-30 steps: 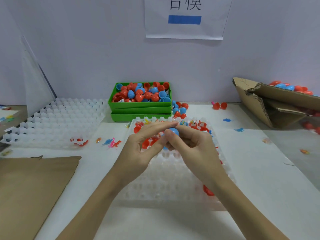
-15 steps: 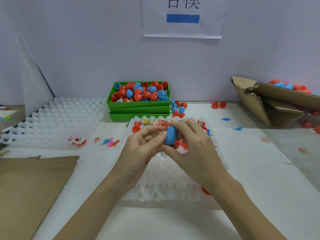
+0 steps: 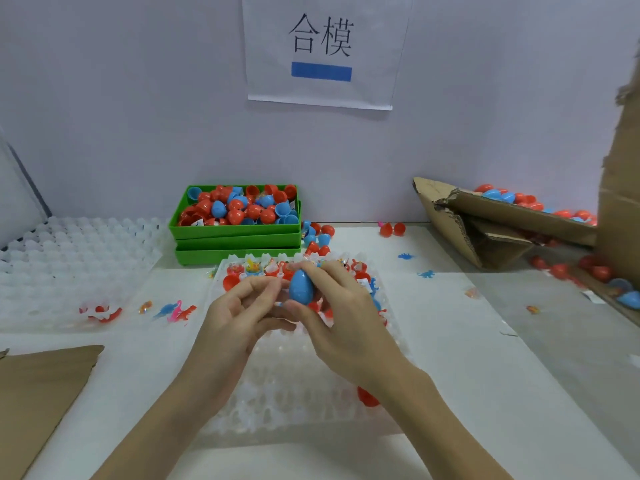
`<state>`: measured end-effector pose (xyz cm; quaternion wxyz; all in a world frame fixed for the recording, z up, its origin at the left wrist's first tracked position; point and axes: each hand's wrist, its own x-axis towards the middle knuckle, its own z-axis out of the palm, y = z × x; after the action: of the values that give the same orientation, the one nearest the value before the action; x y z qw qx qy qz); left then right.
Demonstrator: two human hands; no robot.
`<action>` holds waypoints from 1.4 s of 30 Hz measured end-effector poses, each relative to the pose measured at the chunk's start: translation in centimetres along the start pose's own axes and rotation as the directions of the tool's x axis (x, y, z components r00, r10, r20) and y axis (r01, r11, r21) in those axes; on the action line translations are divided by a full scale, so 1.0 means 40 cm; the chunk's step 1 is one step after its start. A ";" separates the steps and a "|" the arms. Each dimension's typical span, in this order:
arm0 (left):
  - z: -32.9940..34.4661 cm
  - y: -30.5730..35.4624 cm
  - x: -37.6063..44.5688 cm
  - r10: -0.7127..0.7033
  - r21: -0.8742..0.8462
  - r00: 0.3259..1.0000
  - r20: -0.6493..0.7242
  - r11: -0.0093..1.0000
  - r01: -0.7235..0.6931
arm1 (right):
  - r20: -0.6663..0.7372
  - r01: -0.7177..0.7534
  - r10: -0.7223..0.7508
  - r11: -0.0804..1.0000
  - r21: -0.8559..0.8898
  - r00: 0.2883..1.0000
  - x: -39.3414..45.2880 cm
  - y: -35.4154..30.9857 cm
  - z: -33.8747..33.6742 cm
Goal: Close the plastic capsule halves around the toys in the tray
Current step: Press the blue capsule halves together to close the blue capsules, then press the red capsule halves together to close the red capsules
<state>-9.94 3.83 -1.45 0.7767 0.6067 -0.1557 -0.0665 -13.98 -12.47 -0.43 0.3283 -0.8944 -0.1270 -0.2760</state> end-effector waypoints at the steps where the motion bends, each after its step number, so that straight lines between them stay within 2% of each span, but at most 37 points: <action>1: 0.000 -0.001 0.001 -0.013 -0.031 1.000 -0.009 0.999 0.012 | -0.027 -0.056 0.059 0.994 0.089 0.998 0.005 0.000 -0.009; 3: -0.004 -0.001 0.004 -0.020 -0.041 0.999 -0.030 0.999 0.019 | -0.073 -0.228 0.270 0.907 0.355 0.960 0.019 0.005 -0.041; 4: -0.006 -0.001 0.004 -0.019 -0.028 0.999 -0.035 0.999 0.018 | -0.075 -0.301 0.391 0.804 0.514 0.917 0.030 0.012 -0.063; 5: -0.009 0.000 0.005 -0.019 -0.015 0.999 -0.035 1.000 0.019 | -0.049 -0.348 0.506 0.657 0.669 0.861 0.045 0.026 -0.089; 6: -0.009 0.002 0.005 -0.021 -0.005 0.999 -0.032 1.000 0.021 | 0.009 -0.349 0.591 0.464 0.814 0.807 0.070 0.046 -0.120; 8: -0.008 0.007 0.004 -0.018 0.010 1.000 -0.021 1.000 0.018 | 0.118 -0.203 0.661 0.053 0.978 0.741 0.146 0.104 -0.191; 9: -0.006 0.008 0.002 -0.016 0.016 1.000 -0.012 1.000 0.016 | 0.127 -0.102 0.695 -0.077 0.992 0.708 0.194 0.136 -0.230; 11: 0.001 0.012 -0.004 -0.011 0.033 1.000 0.025 0.999 0.010 | 0.101 0.054 0.765 -0.175 0.983 0.635 0.285 0.198 -0.306; 13: 0.006 0.016 -0.011 -0.005 0.074 0.998 0.065 0.997 0.000 | 0.104 0.057 0.797 -0.171 0.984 0.595 0.338 0.243 -0.356; 15: 0.009 0.021 -0.017 0.001 0.126 0.995 0.096 0.992 -0.013 | 0.149 -0.034 0.803 -0.158 0.987 0.577 0.347 0.271 -0.372; 17: 0.014 0.024 -0.022 0.012 0.193 0.991 0.135 0.980 -0.039 | 0.145 -0.189 0.781 -0.035 0.981 0.608 0.325 0.268 -0.356; 19: 0.022 0.023 -0.027 0.030 0.286 0.983 0.183 0.955 -0.083 | 0.152 -0.330 0.721 0.112 0.937 0.676 0.277 0.238 -0.316; 21: 0.032 0.019 -0.036 0.063 0.401 0.968 0.243 0.902 -0.160 | 0.161 -0.388 0.657 0.214 0.897 0.736 0.205 0.195 -0.270; 23: 0.039 0.012 -0.046 0.107 0.518 0.941 0.322 0.812 -0.269 | 0.105 -0.451 0.658 0.382 0.806 0.745 0.132 0.155 -0.227; 26: 0.047 0.005 -0.060 0.153 0.541 0.868 0.472 0.727 -0.422 | 0.065 -0.523 0.636 0.567 0.636 0.769 0.054 0.113 -0.185; 29: 0.049 0.002 -0.068 0.177 0.546 0.782 0.598 0.624 -0.559 | 0.045 -0.539 0.621 0.640 0.548 0.782 0.028 0.100 -0.164; 32: 0.060 -0.009 -0.080 0.138 0.565 0.702 0.698 0.497 -0.659 | 0.029 -0.551 0.619 0.674 0.492 0.785 0.029 0.101 -0.144; 36: 0.080 -0.023 -0.092 0.123 0.588 0.640 0.758 0.296 -0.753 | 0.046 -0.554 0.587 0.731 0.398 0.808 0.032 0.104 -0.119; 38: 0.080 -0.021 -0.092 0.141 0.593 0.645 0.751 0.284 -0.753 | 0.056 -0.537 0.557 0.762 0.362 0.829 0.031 0.106 -0.111; 42: 0.073 -0.017 -0.083 0.200 0.592 0.674 0.711 0.349 -0.727 | 0.058 -0.512 0.524 0.794 0.328 0.850 0.027 0.109 -0.104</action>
<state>-13.96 1.93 -2.00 0.2850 0.7833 -0.5448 0.0920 -13.01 -18.43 0.55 0.5390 -0.8214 0.0840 -0.1663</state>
